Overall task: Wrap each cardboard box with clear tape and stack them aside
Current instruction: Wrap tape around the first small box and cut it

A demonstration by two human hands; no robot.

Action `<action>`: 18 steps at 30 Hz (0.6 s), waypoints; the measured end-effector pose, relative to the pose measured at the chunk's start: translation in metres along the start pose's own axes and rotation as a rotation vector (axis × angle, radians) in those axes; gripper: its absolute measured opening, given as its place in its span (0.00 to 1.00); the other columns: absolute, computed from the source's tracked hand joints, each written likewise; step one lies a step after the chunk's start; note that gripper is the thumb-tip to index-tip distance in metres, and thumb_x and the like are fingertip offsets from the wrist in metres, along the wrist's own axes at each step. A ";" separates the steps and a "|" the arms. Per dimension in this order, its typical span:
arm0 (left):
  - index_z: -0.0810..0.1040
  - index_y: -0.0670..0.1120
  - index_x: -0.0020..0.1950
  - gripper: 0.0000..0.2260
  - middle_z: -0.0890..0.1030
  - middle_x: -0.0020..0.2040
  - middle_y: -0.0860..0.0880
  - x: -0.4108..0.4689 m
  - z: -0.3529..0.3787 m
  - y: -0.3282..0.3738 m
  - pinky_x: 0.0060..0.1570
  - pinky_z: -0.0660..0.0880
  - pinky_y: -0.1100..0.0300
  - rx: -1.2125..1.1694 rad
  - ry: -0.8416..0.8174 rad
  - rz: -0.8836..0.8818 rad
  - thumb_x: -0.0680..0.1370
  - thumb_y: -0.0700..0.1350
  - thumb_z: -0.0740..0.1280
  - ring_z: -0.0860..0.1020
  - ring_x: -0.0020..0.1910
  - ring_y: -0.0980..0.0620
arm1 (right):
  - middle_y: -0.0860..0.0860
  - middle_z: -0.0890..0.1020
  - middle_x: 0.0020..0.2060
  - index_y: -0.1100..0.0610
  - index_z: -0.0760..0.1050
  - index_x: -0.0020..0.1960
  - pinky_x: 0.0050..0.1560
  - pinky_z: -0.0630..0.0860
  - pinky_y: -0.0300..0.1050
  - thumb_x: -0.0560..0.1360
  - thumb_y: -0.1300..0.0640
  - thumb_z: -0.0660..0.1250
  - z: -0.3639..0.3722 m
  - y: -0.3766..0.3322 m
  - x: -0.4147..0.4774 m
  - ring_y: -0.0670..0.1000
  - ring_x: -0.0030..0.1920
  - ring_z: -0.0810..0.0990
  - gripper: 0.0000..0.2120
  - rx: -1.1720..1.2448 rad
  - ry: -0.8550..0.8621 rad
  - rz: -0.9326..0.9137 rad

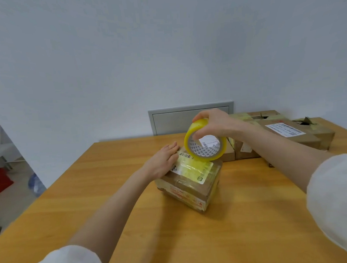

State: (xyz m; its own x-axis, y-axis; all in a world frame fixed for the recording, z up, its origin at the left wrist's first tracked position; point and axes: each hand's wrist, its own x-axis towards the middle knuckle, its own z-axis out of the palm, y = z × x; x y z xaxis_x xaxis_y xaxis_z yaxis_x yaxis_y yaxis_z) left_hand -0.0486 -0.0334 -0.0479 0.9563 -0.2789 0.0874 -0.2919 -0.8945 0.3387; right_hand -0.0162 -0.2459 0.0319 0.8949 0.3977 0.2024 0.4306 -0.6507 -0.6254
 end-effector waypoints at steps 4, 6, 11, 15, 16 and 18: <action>0.49 0.46 0.79 0.30 0.47 0.79 0.49 -0.024 0.011 0.007 0.76 0.48 0.52 0.050 0.017 -0.088 0.82 0.57 0.53 0.47 0.78 0.51 | 0.45 0.74 0.56 0.47 0.75 0.63 0.40 0.68 0.36 0.67 0.50 0.77 0.001 -0.013 0.003 0.48 0.55 0.72 0.26 -0.107 -0.043 -0.091; 0.47 0.45 0.79 0.38 0.47 0.79 0.49 -0.037 0.015 0.013 0.76 0.49 0.50 0.099 -0.050 -0.123 0.78 0.65 0.54 0.47 0.78 0.49 | 0.46 0.75 0.58 0.46 0.75 0.63 0.45 0.69 0.40 0.67 0.49 0.77 0.005 -0.011 0.004 0.48 0.57 0.72 0.26 -0.181 -0.084 -0.098; 0.42 0.45 0.79 0.52 0.44 0.79 0.48 -0.038 0.009 0.023 0.76 0.48 0.48 0.243 -0.177 -0.040 0.68 0.71 0.64 0.44 0.78 0.49 | 0.47 0.75 0.62 0.44 0.75 0.63 0.56 0.71 0.46 0.66 0.49 0.77 0.003 0.007 0.001 0.50 0.61 0.72 0.26 -0.149 -0.099 -0.065; 0.43 0.45 0.79 0.54 0.43 0.79 0.49 -0.019 0.009 0.020 0.74 0.52 0.50 0.291 -0.195 -0.043 0.67 0.66 0.71 0.44 0.78 0.51 | 0.48 0.73 0.64 0.44 0.73 0.66 0.54 0.68 0.44 0.67 0.50 0.77 0.003 0.013 0.007 0.51 0.64 0.71 0.29 -0.164 -0.054 -0.055; 0.43 0.45 0.79 0.54 0.43 0.79 0.49 -0.013 0.008 0.018 0.75 0.53 0.50 0.286 -0.197 -0.057 0.67 0.64 0.72 0.44 0.78 0.52 | 0.48 0.73 0.65 0.45 0.72 0.67 0.54 0.67 0.44 0.67 0.51 0.76 0.004 0.015 0.010 0.51 0.64 0.70 0.30 -0.161 -0.049 -0.051; 0.43 0.45 0.79 0.54 0.43 0.79 0.49 -0.004 0.005 0.013 0.75 0.52 0.49 0.271 -0.212 -0.079 0.67 0.62 0.74 0.44 0.78 0.51 | 0.49 0.72 0.66 0.48 0.69 0.69 0.54 0.69 0.44 0.68 0.55 0.76 0.003 0.018 0.014 0.51 0.62 0.71 0.32 -0.131 -0.039 -0.033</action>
State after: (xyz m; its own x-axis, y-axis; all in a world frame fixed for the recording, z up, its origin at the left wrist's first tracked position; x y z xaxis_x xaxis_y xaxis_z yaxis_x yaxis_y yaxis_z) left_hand -0.0560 -0.0459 -0.0482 0.9598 -0.2457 -0.1354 -0.2377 -0.9686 0.0728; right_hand 0.0034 -0.2504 0.0210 0.8757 0.4437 0.1906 0.4740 -0.7143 -0.5149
